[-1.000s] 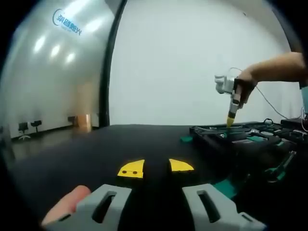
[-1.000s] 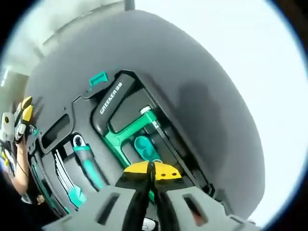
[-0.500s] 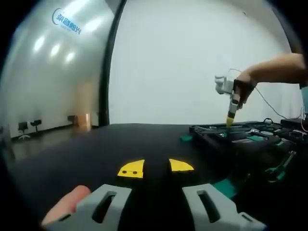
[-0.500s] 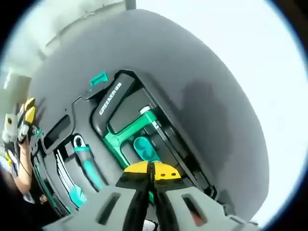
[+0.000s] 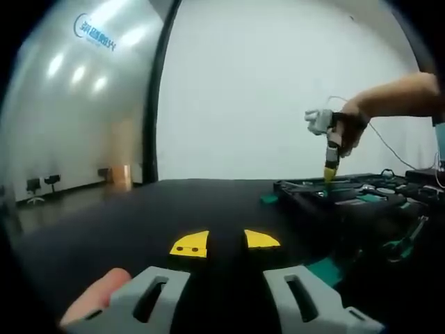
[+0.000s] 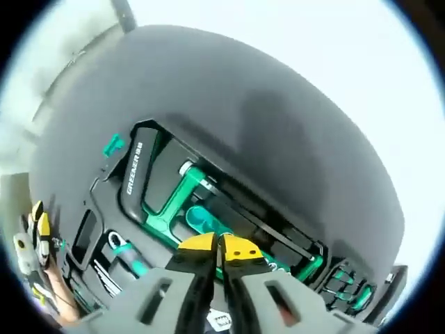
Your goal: Pick up the tools and put them into their designated positions in the toolbox.
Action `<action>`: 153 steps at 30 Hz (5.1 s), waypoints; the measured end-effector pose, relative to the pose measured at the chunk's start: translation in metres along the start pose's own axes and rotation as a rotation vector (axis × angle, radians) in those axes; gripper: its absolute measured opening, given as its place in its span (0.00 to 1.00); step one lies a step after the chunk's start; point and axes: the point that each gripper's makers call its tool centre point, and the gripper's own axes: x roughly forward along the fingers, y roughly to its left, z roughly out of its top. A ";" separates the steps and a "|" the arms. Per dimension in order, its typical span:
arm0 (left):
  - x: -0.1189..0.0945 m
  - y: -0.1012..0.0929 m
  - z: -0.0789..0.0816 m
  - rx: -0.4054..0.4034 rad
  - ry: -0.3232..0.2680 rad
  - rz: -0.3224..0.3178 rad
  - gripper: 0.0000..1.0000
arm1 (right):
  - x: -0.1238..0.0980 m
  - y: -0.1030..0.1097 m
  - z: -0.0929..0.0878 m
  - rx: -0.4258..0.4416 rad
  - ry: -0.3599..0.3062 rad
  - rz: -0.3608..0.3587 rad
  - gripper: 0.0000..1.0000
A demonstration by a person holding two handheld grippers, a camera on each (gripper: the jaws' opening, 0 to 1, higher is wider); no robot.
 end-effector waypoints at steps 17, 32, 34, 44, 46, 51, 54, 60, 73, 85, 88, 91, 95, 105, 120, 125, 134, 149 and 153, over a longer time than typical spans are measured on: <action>-0.001 0.000 0.000 -0.001 0.002 0.003 0.14 | -0.007 -0.004 -0.021 -0.093 -0.022 -0.049 0.00; -0.002 0.000 -0.001 -0.007 0.012 0.006 0.14 | -0.009 0.001 -0.031 -0.251 -0.031 -0.094 0.00; -0.001 0.000 -0.001 -0.008 0.013 0.005 0.14 | -0.008 -0.001 -0.028 -0.244 -0.045 -0.082 0.00; -0.001 0.002 0.000 -0.027 0.002 0.001 0.14 | -0.079 -0.002 0.021 -0.280 -0.378 0.071 0.00; -0.001 0.002 0.001 -0.027 -0.002 -0.001 0.14 | -0.099 0.027 0.021 -0.448 -0.410 0.149 0.00; -0.007 0.006 0.006 -0.073 -0.031 0.000 0.14 | -0.132 0.177 -0.037 -1.120 -0.544 0.351 0.08; -0.006 0.015 0.011 -0.118 -0.064 0.037 0.14 | -0.132 0.256 -0.077 -1.243 -0.510 0.492 0.09; -0.016 0.039 0.019 -0.266 -0.136 0.078 0.14 | -0.081 0.331 -0.106 -1.547 -0.481 0.457 0.10; -0.011 0.036 0.019 -0.251 -0.125 0.074 0.14 | -0.011 0.352 -0.099 -1.728 -0.324 0.309 0.13; -0.009 0.036 0.019 -0.257 -0.127 0.075 0.14 | -0.020 0.355 -0.064 -1.602 -0.564 0.479 0.07; -0.010 0.036 0.019 -0.256 -0.127 0.075 0.14 | -0.004 0.329 -0.061 -1.512 -0.572 0.490 0.08; -0.010 0.036 0.019 -0.251 -0.127 0.078 0.14 | -0.002 0.322 -0.046 -1.341 -0.631 0.506 0.11; -0.010 0.035 0.019 -0.241 -0.124 0.079 0.14 | -0.021 0.314 -0.046 -1.405 -0.588 0.484 0.14; -0.009 0.035 0.017 -0.230 -0.110 0.081 0.14 | -0.007 0.334 -0.059 -1.663 -0.407 0.346 0.04; -0.007 0.034 0.015 -0.222 -0.098 0.080 0.14 | -0.062 0.262 -0.031 -1.625 -0.367 0.299 0.00; -0.007 0.034 0.015 -0.216 -0.093 0.081 0.14 | -0.072 0.191 -0.011 -1.440 -0.328 0.213 0.00; -0.006 0.032 0.013 -0.195 -0.079 0.079 0.14 | -0.042 0.072 0.001 -1.136 -0.275 0.153 0.00; -0.005 0.032 0.012 -0.177 -0.077 0.080 0.14 | -0.012 0.030 0.010 -1.095 -0.204 0.100 0.00; -0.009 0.029 0.012 -0.177 -0.076 0.080 0.14 | -0.010 0.026 0.005 -1.100 -0.194 0.070 0.00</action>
